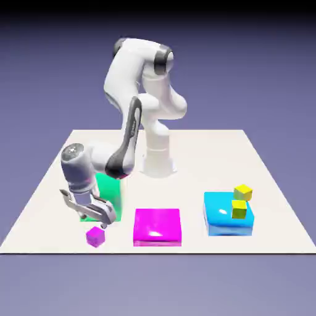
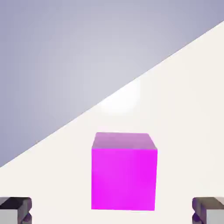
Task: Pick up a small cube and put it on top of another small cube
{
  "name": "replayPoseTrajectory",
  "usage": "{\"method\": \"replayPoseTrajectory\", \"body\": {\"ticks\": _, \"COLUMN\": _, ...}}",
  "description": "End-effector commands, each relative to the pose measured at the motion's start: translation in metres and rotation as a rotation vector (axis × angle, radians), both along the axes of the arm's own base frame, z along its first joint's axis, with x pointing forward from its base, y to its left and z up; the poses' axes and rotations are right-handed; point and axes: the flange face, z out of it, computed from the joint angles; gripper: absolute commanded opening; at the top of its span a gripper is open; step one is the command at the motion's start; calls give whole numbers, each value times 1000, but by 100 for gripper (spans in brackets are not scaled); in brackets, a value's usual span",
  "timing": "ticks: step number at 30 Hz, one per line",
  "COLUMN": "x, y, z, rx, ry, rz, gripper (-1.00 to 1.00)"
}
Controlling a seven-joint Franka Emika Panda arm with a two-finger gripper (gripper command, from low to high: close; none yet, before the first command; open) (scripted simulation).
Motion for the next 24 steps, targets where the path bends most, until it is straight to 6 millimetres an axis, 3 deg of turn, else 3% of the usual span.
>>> {"method": "replayPoseTrajectory", "body": {"ticks": 1, "x": -2, "y": 1, "z": -19, "rx": 0, "ry": 0, "rz": 0, "gripper": 0}}
{"method": "replayPoseTrajectory", "body": {"ticks": 3, "x": -7, "y": 4, "z": -50, "rx": 0, "ry": 0, "rz": -1, "gripper": 0}}
{"method": "replayPoseTrajectory", "body": {"ticks": 4, "x": -7, "y": 4, "z": -50, "rx": 0, "ry": 0, "rz": -1, "gripper": -100}}
{"method": "replayPoseTrajectory", "body": {"ticks": 5, "x": -7, "y": 4, "z": -50, "rx": 0, "ry": 0, "rz": -1, "gripper": -100}}
{"method": "replayPoseTrajectory", "body": {"ticks": 9, "x": 0, "y": -3, "z": 23, "rx": 0, "ry": 0, "rz": -6, "gripper": -100}}
{"method": "replayPoseTrajectory", "body": {"ticks": 12, "x": -15, "y": -18, "z": 69, "rx": 4, "ry": -3, "rz": -58, "gripper": -100}}
{"method": "replayPoseTrajectory", "body": {"ticks": 18, "x": -58, "y": -44, "z": 155, "rx": 8, "ry": -5, "rz": -166, "gripper": -100}}
{"method": "replayPoseTrajectory", "body": {"ticks": 24, "x": -117, "y": -62, "z": 230, "rx": 6, "ry": -4, "rz": -278, "gripper": -100}}
